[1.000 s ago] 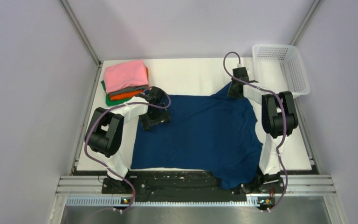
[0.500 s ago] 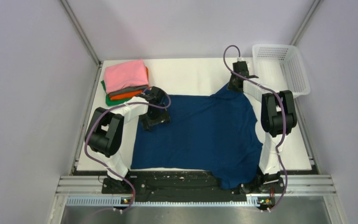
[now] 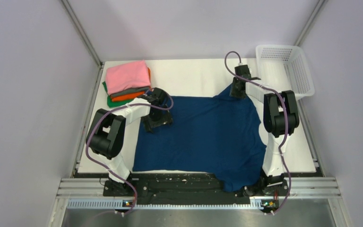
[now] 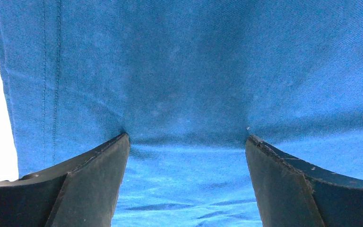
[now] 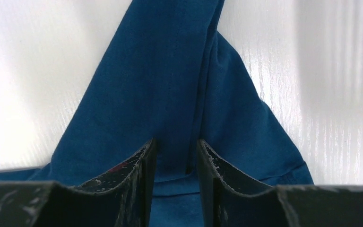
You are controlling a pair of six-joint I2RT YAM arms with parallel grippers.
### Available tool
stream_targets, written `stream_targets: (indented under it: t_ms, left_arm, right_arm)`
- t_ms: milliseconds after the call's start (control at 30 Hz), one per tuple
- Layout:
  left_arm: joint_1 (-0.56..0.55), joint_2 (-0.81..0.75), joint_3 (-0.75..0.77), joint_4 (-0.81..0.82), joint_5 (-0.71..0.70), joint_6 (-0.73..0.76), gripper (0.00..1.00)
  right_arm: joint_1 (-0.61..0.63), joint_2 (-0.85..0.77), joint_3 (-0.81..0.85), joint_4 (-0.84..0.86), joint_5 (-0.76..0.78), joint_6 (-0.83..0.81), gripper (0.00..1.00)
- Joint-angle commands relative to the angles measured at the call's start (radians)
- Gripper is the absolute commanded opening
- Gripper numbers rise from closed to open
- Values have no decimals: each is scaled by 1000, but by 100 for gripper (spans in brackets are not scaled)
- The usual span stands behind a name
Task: Fold and stack the t-shirts
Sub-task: Flatten out the tshirt
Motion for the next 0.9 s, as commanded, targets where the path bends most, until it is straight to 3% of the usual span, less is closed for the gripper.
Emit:
stream_targets:
  t_ms: [0,67,167,267,667,867]
  left_arm:
    - [0,35,-16,-1,1,10,98]
    - [1,36,-14,-1,2,11,97]
    - [0,40,-8,-1,3,11,97]
    - [0,41,-6,-2,1,10,97]
    - [2,36,-5,-13,-21,8,97]
    - [1,49,4,-21,-31,8,97]
  right_arm:
    - [5,28,10,-19,3,-28,37]
    - [9,40,17,-18,-19,-26,32]
    - [28,58,38,-5,-14,-20,12]
    - [42,70,81,-7,-6,-12,1]
    - [52,71,293,-129,87,13,0]
    - [52,103,391,-193,55,55,0]
